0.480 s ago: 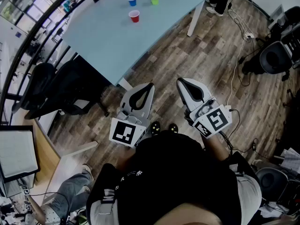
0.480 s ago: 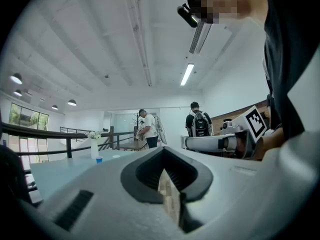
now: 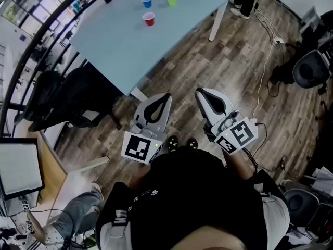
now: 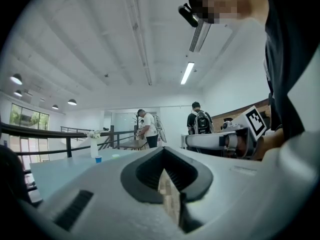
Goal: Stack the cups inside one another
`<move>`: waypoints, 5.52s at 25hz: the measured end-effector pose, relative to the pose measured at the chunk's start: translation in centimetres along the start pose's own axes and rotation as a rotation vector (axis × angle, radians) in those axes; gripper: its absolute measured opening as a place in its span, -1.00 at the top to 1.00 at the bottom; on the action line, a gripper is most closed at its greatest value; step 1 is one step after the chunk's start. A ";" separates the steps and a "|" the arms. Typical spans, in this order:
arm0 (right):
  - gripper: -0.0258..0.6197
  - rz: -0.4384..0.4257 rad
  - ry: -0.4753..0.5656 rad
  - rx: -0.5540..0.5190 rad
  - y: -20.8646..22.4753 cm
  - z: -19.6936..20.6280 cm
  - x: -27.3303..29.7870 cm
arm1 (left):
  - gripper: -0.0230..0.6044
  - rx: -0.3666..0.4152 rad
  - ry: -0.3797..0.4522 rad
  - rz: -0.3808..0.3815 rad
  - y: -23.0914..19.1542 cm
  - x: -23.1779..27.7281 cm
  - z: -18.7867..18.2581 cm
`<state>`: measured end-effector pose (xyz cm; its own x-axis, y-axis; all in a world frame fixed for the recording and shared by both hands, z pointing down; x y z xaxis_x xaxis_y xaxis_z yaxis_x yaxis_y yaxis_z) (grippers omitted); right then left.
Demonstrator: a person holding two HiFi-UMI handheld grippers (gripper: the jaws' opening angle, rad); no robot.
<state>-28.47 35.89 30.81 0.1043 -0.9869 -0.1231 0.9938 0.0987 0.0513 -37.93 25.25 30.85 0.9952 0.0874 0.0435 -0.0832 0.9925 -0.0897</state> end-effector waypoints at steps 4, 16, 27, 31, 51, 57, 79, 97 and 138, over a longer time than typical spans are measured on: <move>0.92 0.003 0.006 0.007 0.6 0.1 -0.6 | 0.97 -0.010 0.000 -0.007 0.7 0.5 -0.4; 0.92 -0.007 0.006 0.008 2.5 0.3 -2.3 | 0.97 0.011 -0.003 -0.025 2.1 1.8 0.0; 0.92 -0.031 -0.002 0.022 3.5 0.8 -5.0 | 0.97 -0.002 -0.014 -0.053 4.7 2.3 1.2; 0.92 -0.014 -0.008 0.027 3.5 1.1 -6.1 | 0.97 0.007 -0.026 -0.038 5.6 2.3 1.6; 0.93 -0.011 -0.030 0.042 5.2 2.3 -6.9 | 0.97 0.008 -0.042 -0.060 6.0 4.2 1.9; 0.93 0.018 -0.027 0.016 7.6 2.3 -5.8 | 0.97 0.022 -0.018 -0.025 4.0 6.6 2.1; 0.93 0.088 -0.075 0.009 16.2 3.0 2.3 | 0.97 -0.025 0.002 0.020 -5.6 16.1 1.2; 0.93 0.119 -0.105 -0.008 21.3 2.5 13.3 | 0.97 -0.062 0.017 0.026 -17.5 21.6 -0.8; 0.93 0.060 -0.153 -0.041 27.2 4.9 30.5 | 0.97 -0.099 0.038 -0.096 -33.6 23.9 -1.0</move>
<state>1.50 7.86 33.28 0.1592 -0.9868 0.0312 0.9871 0.1597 0.0132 -11.33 -6.08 33.92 0.9997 -0.0128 0.0187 0.0160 0.9826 -0.1850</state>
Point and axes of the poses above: the fingertips, and each gripper's own axes: x forward along the fingers, y to its right, z out of its underside, the point moved 5 cm from there along -x, backward along the fingers, and after that the axes turned 8 degrees about -x, right-handed, at the moved point
